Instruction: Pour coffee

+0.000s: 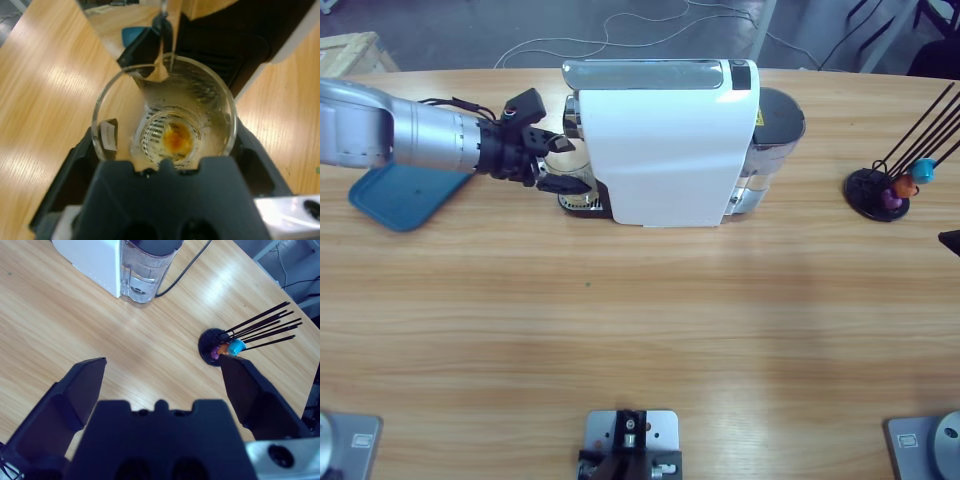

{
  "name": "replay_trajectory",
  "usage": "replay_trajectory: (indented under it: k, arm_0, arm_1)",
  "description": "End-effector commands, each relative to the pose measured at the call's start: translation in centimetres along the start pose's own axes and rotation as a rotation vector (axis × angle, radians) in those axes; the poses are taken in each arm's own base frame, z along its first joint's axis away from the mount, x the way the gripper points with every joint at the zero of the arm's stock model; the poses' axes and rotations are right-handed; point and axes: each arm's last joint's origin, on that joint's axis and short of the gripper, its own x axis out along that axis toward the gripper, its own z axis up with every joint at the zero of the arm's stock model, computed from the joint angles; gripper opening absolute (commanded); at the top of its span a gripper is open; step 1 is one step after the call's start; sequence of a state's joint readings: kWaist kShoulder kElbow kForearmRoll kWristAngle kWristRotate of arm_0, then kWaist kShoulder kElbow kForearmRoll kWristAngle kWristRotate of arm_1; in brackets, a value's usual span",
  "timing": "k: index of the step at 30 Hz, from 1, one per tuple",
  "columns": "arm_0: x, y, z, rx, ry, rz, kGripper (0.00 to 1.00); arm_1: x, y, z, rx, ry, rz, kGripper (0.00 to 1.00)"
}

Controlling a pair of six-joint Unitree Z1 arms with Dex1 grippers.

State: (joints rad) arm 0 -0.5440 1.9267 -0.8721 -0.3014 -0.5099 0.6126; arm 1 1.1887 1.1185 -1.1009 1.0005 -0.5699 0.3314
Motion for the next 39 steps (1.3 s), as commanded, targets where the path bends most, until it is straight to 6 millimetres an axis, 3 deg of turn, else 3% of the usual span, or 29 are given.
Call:
replay_trajectory:
  k: [1, 6, 14, 20, 23, 26, 28, 29, 31, 33, 37, 39]
  arm_0:
    - [2.0, -0.7, -0.9, -0.044, 0.038, -0.038, 0.982]
    - [0.7, -0.3, -1.1, -0.057, 0.03, -0.016, 0.982]
    - [-3.8, -0.4, -1.7, -0.086, -0.063, 0.009, 0.982]
    - [-8.1, -2.5, -1.2, -0.079, -0.125, 0.037, 0.982]
    - [-10.4, -4.8, -1.4, -0.123, -0.152, 0.028, 0.982]
    - [-12.3, -7.2, -2.4, -0.191, -0.145, 0.032, 0.982]
    - [-13.2, -8.5, -2.8, -0.207, -0.138, 0.044, 0.982]
    - [-13.8, -8.9, -2.7, -0.221, -0.133, 0.062, 0.982]
    - [-14.6, -9.6, -1.9, -0.208, -0.136, 0.104, 0.982]
    - [-15.1, -9.9, -0.9, -0.209, -0.126, 0.14, 0.982]
    - [-16.9, -10.7, 1.3, -0.214, -0.01, 0.212, 0.982]
    - [-18.2, -10.5, 2.4, -0.243, 0.065, 0.241, 0.982]
  arm_1:
    - [1.1, 0.6, 0.0, -0.029, 0.037, -0.025, 1.0]
    - [1.2, 0.7, 0.1, -0.031, 0.039, -0.025, 1.0]
    - [1.3, 0.8, 0.2, -0.033, 0.044, -0.024, 1.0]
    - [1.2, 0.9, 0.7, -0.023, 0.024, -0.024, 1.0]
    - [0.7, 0.8, 2.0, -0.002, -0.02, -0.022, 1.0]
    - [0.3, -0.5, 5.1, 0.102, -0.036, -0.063, 0.989]
    - [0.0, -2.1, 8.5, 0.136, 0.01, -0.119, 0.804]
    - [0.2, -2.5, 9.9, 0.132, 0.052, -0.133, 0.789]
    - [0.5, -3.3, 12.9, 0.164, 0.099, -0.117, 0.725]
    - [1.4, -3.7, 15.3, 0.201, 0.101, -0.055, 0.543]
    - [3.7, -4.0, 19.6, 0.246, 0.075, -0.044, 0.508]
    - [5.0, -4.4, 21.3, 0.252, 0.069, -0.027, 0.259]
